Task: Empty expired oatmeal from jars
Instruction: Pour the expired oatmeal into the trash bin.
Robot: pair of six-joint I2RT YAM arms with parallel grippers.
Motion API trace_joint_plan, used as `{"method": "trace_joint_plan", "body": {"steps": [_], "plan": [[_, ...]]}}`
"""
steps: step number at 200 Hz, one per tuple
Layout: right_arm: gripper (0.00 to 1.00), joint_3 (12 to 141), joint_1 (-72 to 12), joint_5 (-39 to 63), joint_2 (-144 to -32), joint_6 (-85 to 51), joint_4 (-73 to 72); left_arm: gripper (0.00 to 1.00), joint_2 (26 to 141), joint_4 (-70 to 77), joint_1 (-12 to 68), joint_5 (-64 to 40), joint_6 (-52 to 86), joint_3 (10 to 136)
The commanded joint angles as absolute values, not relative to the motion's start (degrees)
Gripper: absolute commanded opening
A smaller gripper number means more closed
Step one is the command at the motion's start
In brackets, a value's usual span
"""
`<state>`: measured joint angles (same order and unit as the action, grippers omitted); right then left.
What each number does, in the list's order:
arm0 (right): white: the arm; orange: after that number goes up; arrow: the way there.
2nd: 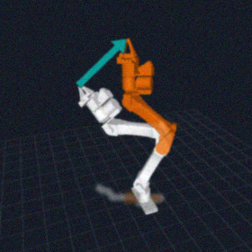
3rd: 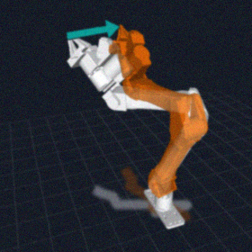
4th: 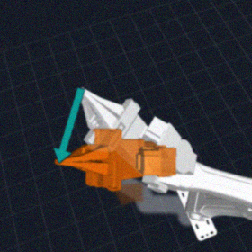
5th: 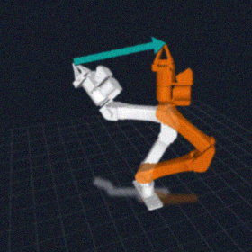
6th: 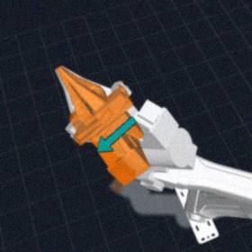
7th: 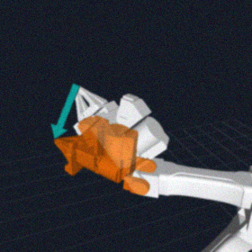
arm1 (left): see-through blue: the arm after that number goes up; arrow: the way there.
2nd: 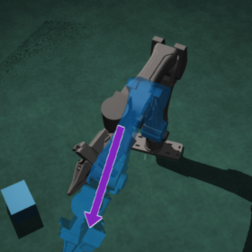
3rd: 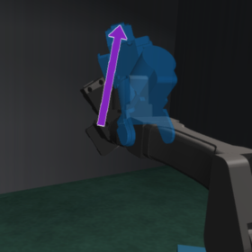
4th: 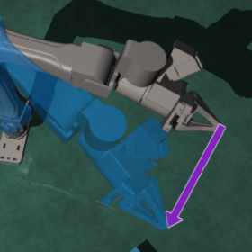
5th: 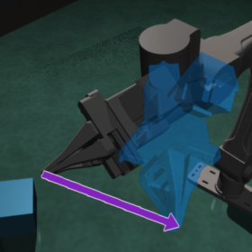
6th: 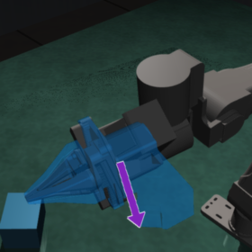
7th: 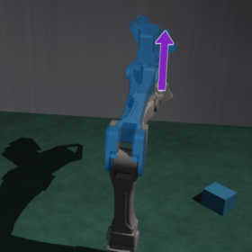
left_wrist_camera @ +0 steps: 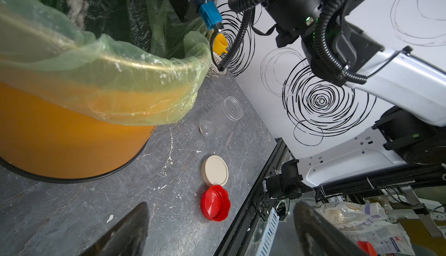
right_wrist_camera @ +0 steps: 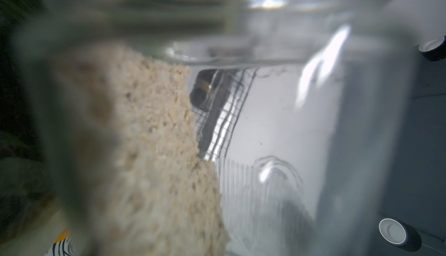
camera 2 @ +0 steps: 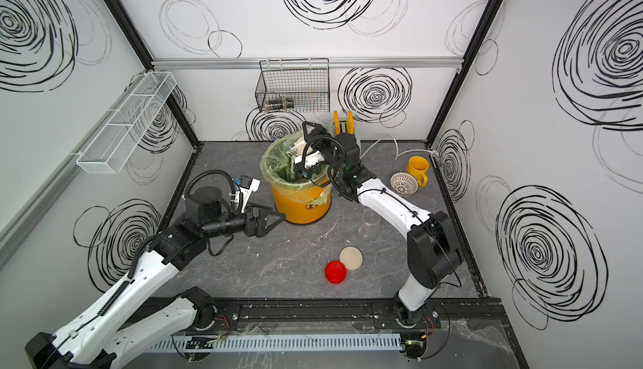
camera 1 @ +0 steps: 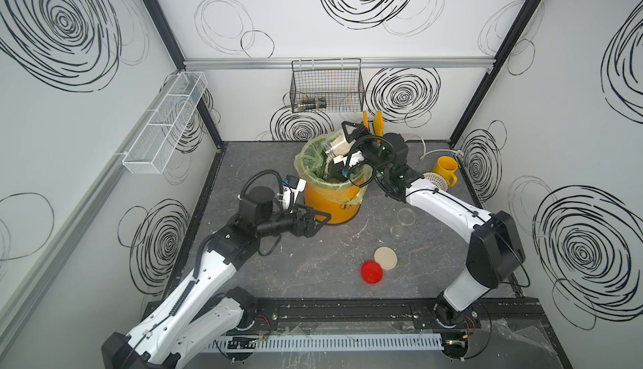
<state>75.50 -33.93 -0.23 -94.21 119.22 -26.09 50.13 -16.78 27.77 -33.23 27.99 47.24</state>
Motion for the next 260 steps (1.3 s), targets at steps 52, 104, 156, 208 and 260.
{"method": "trace_joint_plan", "body": {"steps": [52,104,156,208,260], "plan": [[0.44,76.29,-32.58,-1.35,-89.02,134.45,-29.58,0.96,50.19,-15.91,27.34,-33.04,27.79,50.56],[0.45,77.86,-31.47,-0.73,-86.36,137.29,-27.53,0.96,50.04,-16.27,24.96,-33.33,27.73,50.8],[0.48,77.12,-31.73,-4.04,-86.86,141.77,-27.1,0.96,49.97,-16.72,24.11,-34.04,27.19,50.81],[0.48,76.54,-33.89,-4.92,-86.79,139.08,-26.05,0.96,49.95,-16.66,25.57,-33.77,26.73,50.66],[0.44,73.86,-34.3,-2.56,-84.06,119.09,-22.25,0.96,50.06,-18.23,27.07,-32.72,25.75,52.64]]}}
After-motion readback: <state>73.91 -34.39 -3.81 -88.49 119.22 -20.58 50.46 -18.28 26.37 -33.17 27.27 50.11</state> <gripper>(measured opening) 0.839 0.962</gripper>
